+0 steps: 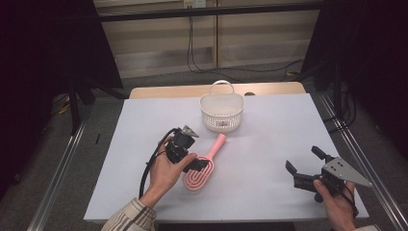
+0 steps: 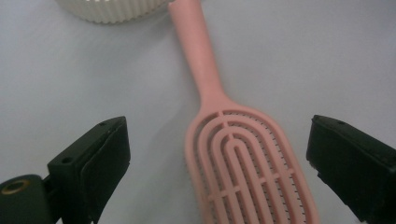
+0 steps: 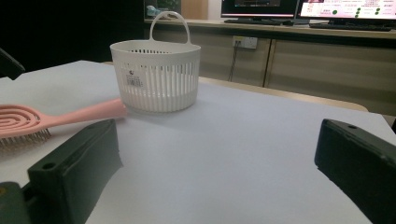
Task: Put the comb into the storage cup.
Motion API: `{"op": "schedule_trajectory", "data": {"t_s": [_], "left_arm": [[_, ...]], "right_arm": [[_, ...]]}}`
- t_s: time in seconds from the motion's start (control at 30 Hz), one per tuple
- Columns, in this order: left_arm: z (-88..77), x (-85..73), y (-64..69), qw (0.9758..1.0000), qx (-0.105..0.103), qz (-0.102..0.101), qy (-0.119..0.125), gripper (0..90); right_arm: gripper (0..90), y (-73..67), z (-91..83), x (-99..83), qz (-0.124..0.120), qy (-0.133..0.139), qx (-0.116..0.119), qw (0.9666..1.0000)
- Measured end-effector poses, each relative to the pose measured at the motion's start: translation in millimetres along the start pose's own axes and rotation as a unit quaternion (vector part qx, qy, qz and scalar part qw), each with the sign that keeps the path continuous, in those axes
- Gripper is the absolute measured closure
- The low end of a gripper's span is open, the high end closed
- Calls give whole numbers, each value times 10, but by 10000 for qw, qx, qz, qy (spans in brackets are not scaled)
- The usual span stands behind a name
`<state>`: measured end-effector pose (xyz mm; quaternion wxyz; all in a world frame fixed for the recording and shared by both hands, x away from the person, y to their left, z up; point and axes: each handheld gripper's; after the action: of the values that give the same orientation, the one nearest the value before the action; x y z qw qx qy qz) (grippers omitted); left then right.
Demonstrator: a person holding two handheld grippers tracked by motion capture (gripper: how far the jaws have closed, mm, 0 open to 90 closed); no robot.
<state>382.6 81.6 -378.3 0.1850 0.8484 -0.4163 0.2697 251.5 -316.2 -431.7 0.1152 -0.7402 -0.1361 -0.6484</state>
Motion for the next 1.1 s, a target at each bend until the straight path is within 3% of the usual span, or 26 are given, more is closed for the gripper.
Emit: {"op": "schedule_trajectory", "data": {"t_s": [0.1,0.33,0.43,0.7,0.87,0.93,1.1], "left_arm": [[-5,-26,-22,9999,145,-50,23,62],[71,-66,-16,9995,-28,-166,-284,58],[88,-65,3,9993,-20,-59,-364,50],[222,-64,95,9977,-63,-14,-679,51],[238,-26,115,9972,-137,20,-728,58],[242,-1,132,9977,-68,-17,-669,60],[314,4,173,9964,-23,-13,-848,70]], "right_arm": [[0,-6,-6,2,-19,5,24,10000],[0,-7,-2,-2,-31,-8,36,10000],[0,-4,2,-4,-46,-17,25,10000],[0,-12,5,-6,-38,-41,61,10000],[0,-16,10,-9,-31,-50,99,9999],[0,-15,12,-11,-60,-60,99,9999],[0,-3,10,-13,-6,-72,80,9999]]}}
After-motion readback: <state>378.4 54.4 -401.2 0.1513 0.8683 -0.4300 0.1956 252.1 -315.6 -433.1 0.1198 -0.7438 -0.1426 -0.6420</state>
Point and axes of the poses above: each handheld gripper's, and its own axes: z roughly forward along the jaws, x roughly out of its top, y roughly to its right, and after that the axes turned 2 degrees about y, right-handed
